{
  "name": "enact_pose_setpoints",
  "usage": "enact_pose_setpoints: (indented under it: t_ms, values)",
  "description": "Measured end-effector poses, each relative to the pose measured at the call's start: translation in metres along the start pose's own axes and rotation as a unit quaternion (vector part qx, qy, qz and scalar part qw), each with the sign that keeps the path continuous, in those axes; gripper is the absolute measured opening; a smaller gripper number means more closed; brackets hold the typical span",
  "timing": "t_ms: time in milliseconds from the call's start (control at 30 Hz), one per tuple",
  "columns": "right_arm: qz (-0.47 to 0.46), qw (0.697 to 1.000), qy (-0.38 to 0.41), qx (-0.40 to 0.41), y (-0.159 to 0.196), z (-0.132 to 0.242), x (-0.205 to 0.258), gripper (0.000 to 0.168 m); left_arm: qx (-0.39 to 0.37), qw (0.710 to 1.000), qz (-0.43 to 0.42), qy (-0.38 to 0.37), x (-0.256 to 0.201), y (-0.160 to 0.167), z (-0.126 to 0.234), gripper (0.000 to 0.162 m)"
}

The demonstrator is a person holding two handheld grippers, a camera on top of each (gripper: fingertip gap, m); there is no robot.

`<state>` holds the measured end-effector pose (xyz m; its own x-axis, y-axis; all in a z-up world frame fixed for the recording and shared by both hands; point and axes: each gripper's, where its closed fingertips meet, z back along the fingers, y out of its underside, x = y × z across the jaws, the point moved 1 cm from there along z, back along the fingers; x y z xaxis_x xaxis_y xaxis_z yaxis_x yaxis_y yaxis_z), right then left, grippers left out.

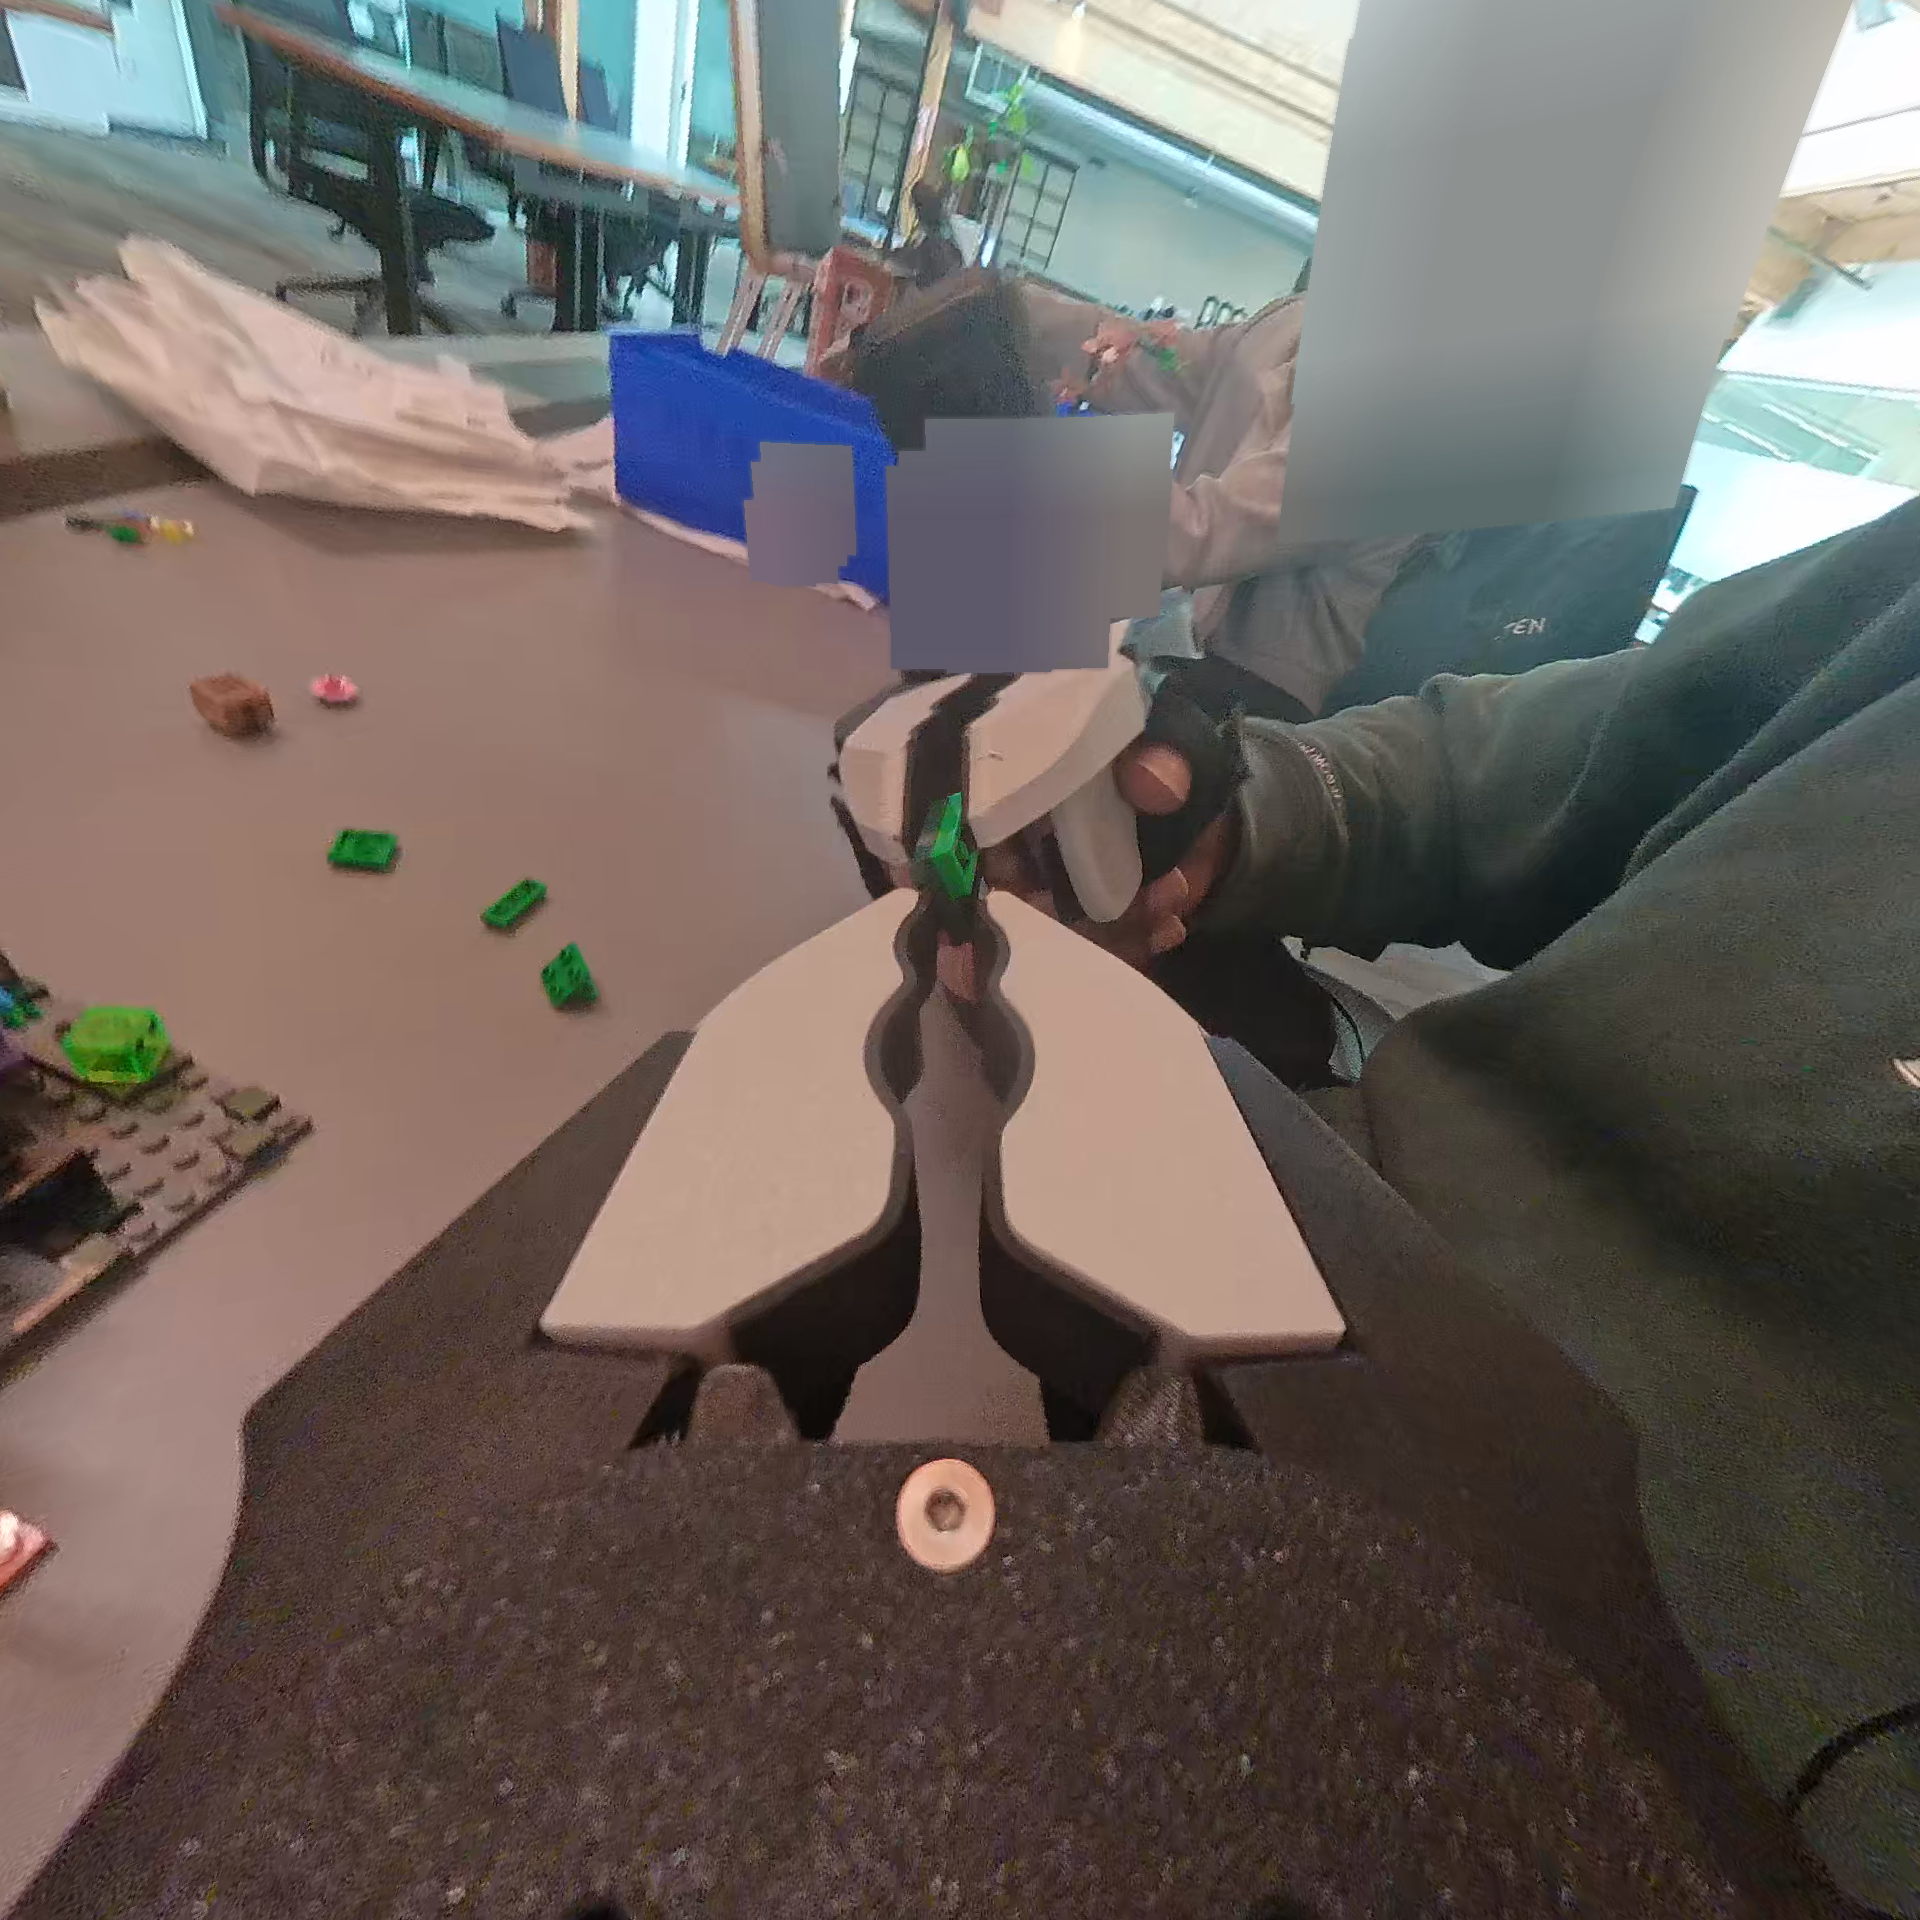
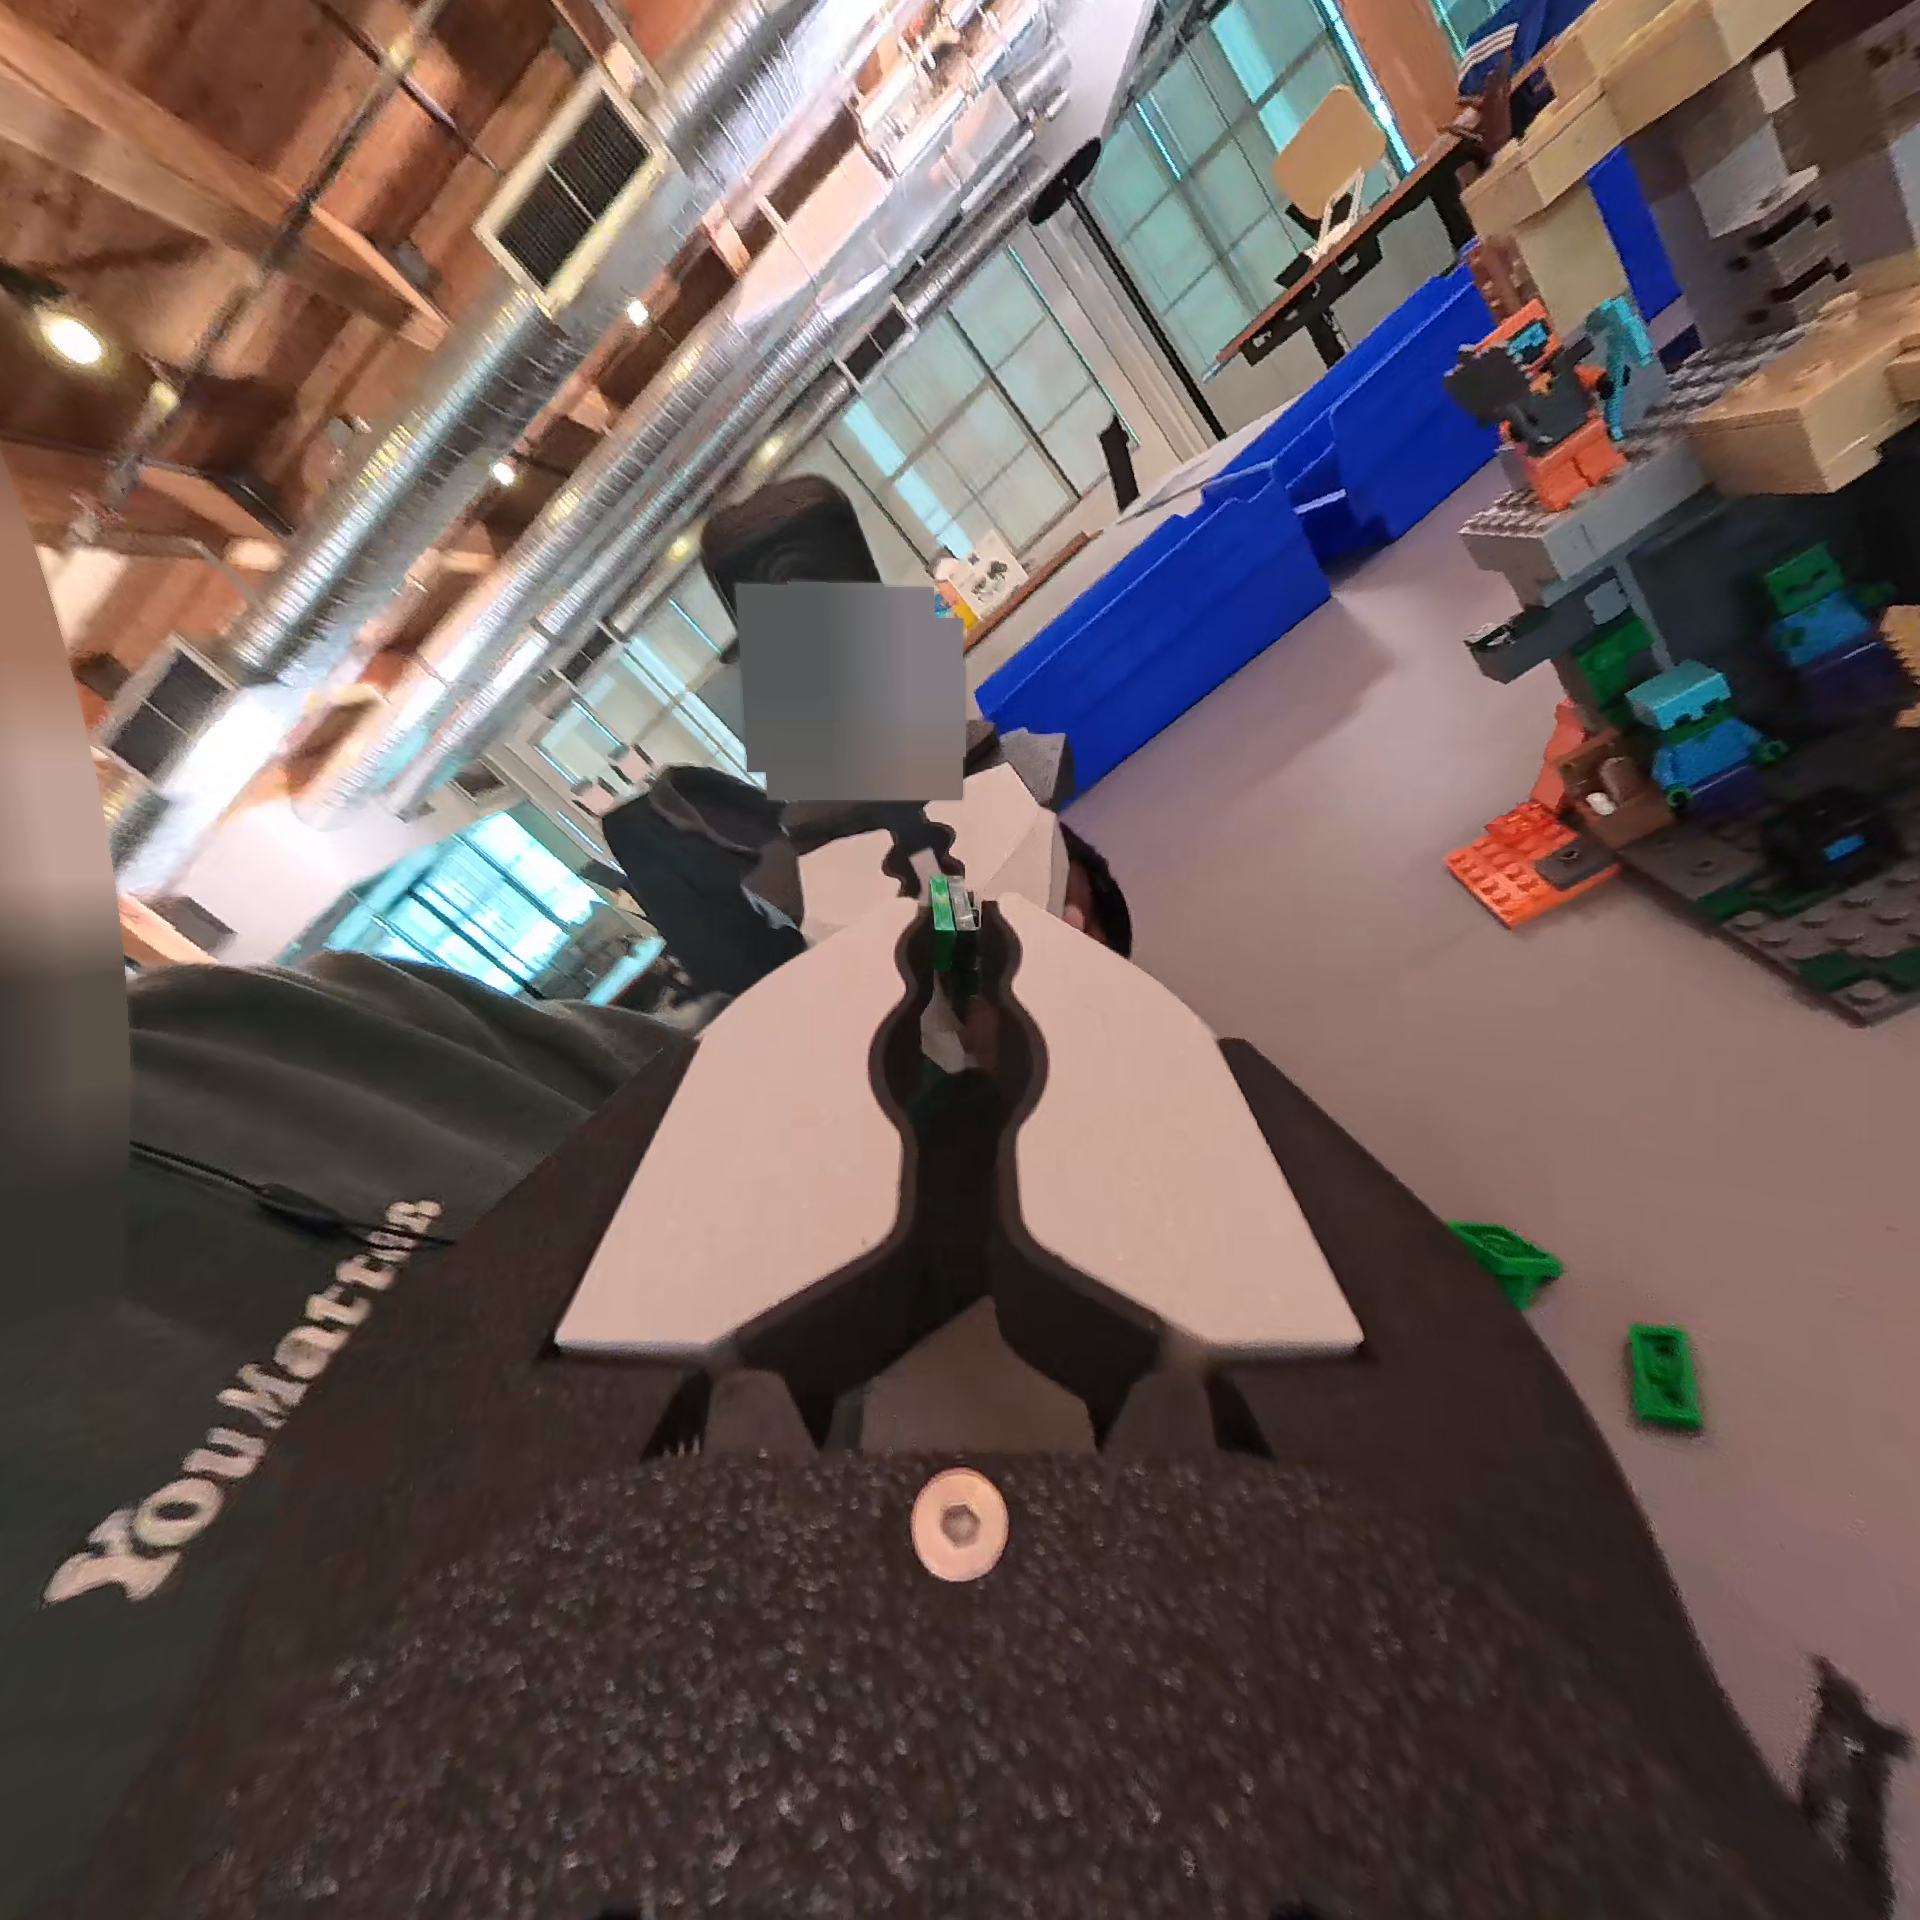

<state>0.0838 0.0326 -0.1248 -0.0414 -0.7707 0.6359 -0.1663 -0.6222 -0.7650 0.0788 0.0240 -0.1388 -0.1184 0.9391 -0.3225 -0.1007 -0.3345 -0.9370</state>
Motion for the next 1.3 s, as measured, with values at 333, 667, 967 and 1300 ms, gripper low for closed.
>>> enact_pose_setpoints:
  t_ms: [333,667,967,1300]
  values:
    - [0.488,0.815,0.151,0.275,0.012,0.006,-0.029,0.015,0.067,0.985,0.139,-0.074,0.029,0.03,-0.002,0.005]
    - [0.632,0.628,0.127,0.436,0.03,-0.002,-0.043,0.01,0.114,0.979,0.129,-0.107,0.03,0.043,-0.002,0.005]
    - [0.431,0.78,0.014,0.452,0.037,0.004,-0.035,0.008,0.159,0.982,-0.001,-0.106,0.019,0.048,-0.003,0.006]
    - [0.208,0.892,-0.09,0.391,0.04,0.012,-0.031,0.008,0.157,0.983,-0.042,-0.079,0.013,0.049,-0.008,0.006]
